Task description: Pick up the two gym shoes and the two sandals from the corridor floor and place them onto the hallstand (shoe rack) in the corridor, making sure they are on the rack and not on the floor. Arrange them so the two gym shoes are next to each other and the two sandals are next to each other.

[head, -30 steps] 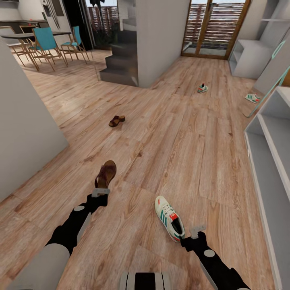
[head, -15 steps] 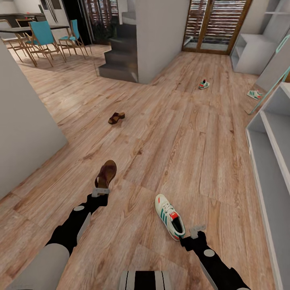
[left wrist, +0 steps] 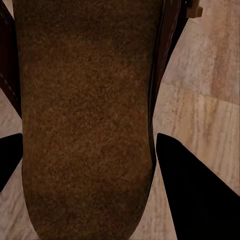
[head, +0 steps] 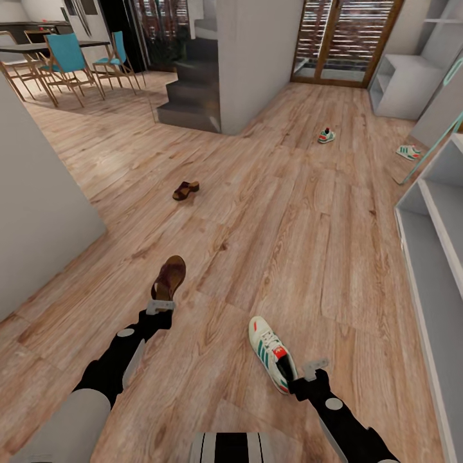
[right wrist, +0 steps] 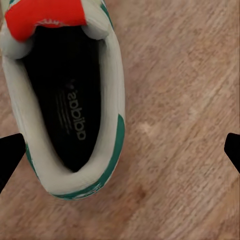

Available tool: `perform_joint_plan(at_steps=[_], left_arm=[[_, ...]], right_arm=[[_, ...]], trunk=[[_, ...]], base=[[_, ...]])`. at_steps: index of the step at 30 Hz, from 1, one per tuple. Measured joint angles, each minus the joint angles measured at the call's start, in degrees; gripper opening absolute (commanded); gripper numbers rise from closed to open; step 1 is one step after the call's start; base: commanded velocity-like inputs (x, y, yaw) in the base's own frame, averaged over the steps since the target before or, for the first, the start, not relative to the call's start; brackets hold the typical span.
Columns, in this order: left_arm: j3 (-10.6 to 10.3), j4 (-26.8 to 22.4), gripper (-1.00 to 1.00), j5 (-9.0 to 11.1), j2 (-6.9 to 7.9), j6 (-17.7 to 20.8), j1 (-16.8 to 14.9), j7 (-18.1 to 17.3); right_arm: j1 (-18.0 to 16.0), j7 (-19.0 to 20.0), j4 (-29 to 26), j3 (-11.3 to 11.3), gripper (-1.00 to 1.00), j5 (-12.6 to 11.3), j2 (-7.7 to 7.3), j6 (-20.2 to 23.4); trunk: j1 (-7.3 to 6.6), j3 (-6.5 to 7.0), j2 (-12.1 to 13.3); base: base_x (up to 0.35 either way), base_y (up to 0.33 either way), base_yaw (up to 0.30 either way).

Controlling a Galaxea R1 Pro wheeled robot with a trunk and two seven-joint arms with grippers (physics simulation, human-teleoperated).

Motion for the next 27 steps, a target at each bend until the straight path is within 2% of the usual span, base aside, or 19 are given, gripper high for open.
perform_joint_plan(at_steps=[20, 27], left_arm=[[-0.1, 0.0, -1.0, 0.0, 0.0, 0.0, 0.0, -0.1], [-0.1, 0.0, -1.0, 0.0, 0.0, 0.1, 0.0, -0.1]], right_arm=[[0.0, 0.0, -0.1, 0.0, 1.0, 0.0, 0.09, 0.0], [0.0, 0.0, -0.1, -0.1, 1.0, 0.0, 0.09, 0.0]], trunk=[[0.01, 0.0, 0.0], [0.19, -1.89, -0.1]], base=[[0.014, 0.021, 0.047], [0.0, 0.0, 0.0]])
